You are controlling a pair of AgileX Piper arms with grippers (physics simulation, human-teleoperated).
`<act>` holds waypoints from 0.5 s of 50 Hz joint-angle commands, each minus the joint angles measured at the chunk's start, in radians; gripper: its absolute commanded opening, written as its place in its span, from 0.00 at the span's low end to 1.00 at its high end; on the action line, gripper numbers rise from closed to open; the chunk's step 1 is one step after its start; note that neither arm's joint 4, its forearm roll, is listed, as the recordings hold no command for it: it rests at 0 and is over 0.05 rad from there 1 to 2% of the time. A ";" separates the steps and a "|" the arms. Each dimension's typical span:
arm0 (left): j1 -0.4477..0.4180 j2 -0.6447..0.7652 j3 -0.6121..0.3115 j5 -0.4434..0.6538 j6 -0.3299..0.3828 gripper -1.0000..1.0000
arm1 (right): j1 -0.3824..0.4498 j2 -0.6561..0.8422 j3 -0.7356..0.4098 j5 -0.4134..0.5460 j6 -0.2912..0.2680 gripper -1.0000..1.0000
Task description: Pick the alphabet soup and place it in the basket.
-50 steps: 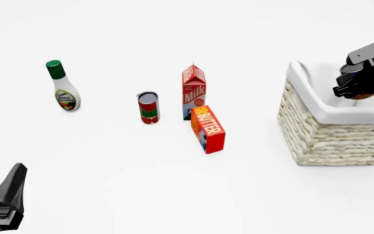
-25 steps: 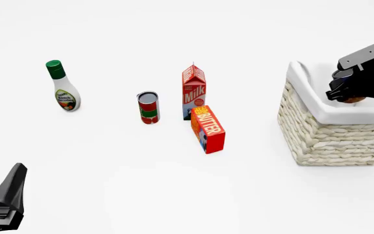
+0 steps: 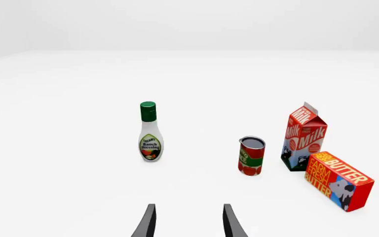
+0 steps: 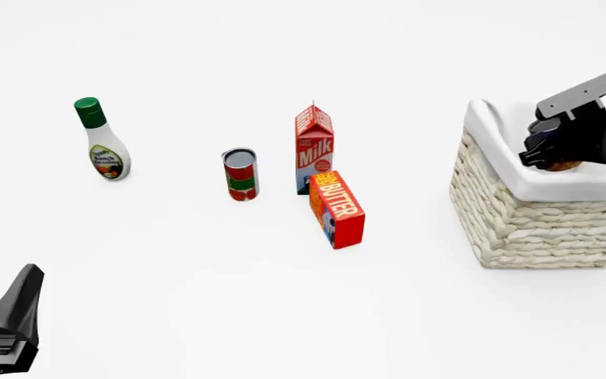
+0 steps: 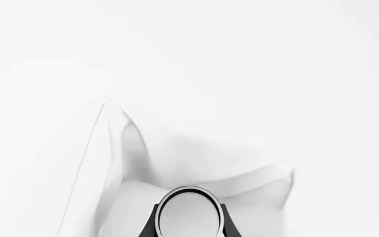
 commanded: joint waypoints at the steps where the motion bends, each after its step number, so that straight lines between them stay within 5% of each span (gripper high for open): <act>1: 0.000 0.000 0.000 0.000 0.000 1.00 | 0.000 0.021 -0.018 -0.010 0.024 0.00; 22: 0.000 0.000 0.000 0.000 0.000 1.00 | -0.010 0.042 -0.038 -0.010 0.024 0.00; 23: 0.000 0.000 0.000 0.000 0.000 1.00 | -0.014 0.044 -0.039 -0.011 0.022 1.00; 25: 0.000 0.000 0.000 0.000 0.000 1.00 | -0.017 0.045 -0.041 -0.011 0.023 1.00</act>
